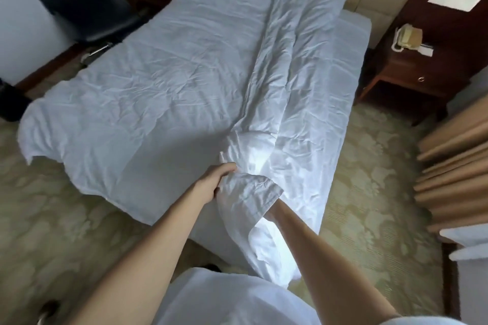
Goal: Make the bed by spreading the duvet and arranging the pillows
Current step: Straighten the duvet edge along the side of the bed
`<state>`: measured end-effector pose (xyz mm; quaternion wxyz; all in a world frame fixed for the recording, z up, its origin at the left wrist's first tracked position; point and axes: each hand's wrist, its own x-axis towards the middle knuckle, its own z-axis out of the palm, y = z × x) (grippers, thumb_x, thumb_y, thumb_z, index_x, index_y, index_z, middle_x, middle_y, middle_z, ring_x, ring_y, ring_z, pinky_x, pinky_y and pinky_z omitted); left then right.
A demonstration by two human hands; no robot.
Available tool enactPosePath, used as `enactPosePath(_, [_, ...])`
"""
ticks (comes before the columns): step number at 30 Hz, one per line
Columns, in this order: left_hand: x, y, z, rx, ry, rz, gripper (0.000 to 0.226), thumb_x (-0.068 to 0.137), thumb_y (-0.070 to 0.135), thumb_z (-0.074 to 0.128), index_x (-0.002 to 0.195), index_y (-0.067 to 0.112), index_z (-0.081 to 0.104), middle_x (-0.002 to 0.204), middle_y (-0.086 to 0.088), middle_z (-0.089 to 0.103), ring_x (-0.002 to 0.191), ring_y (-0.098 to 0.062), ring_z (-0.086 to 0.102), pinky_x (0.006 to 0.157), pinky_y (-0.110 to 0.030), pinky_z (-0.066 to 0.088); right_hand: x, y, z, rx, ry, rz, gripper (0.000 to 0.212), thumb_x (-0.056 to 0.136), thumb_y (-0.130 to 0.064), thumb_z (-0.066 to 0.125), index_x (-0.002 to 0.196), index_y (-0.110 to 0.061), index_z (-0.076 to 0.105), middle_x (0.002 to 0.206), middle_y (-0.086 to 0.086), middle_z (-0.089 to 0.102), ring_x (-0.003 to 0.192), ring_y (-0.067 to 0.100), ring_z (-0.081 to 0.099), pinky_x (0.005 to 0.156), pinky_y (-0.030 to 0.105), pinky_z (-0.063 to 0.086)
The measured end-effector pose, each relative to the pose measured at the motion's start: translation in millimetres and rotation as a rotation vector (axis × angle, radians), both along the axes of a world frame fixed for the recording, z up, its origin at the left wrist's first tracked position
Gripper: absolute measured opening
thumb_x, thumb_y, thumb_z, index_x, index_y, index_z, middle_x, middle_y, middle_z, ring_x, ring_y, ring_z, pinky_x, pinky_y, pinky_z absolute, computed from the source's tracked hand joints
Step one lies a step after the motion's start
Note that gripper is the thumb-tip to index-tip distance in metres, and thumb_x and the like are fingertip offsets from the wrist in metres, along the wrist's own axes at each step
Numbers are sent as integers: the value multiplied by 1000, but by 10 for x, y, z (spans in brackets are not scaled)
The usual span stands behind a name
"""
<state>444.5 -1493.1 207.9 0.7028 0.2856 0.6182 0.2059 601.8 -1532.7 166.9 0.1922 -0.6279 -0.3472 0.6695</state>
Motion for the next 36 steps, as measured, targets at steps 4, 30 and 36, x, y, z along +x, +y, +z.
enactPosePath(4, [-529, -178, -82, -40, 191, -167, 53, 59, 33, 86, 108, 21, 67, 99, -5, 72, 92, -23, 68, 76, -33, 55, -250, -111, -133, 36, 281, 49, 32, 100, -15, 55, 78, 6, 63, 65, 18, 67, 58, 13, 57, 55, 20, 42])
enactPosePath(30, [-3336, 510, -244, 467, 424, -171, 11, 79, -10, 47, 74, -6, 56, 58, -5, 45, 48, -19, 43, 41, -22, 32, -3419, 735, 241, 314, -6, -147, 29, 100, -39, 50, 90, -12, 58, 78, 2, 57, 65, 9, 55, 56, 20, 44])
enactPosePath(36, [-3909, 637, -335, 439, 468, -84, 20, 80, -6, 52, 92, 10, 58, 73, -3, 54, 65, -22, 55, 50, -22, 42, -3946, 865, 110, 240, -9, -113, 30, 95, -39, 56, 93, -10, 59, 82, 2, 59, 79, 17, 58, 80, 39, 55])
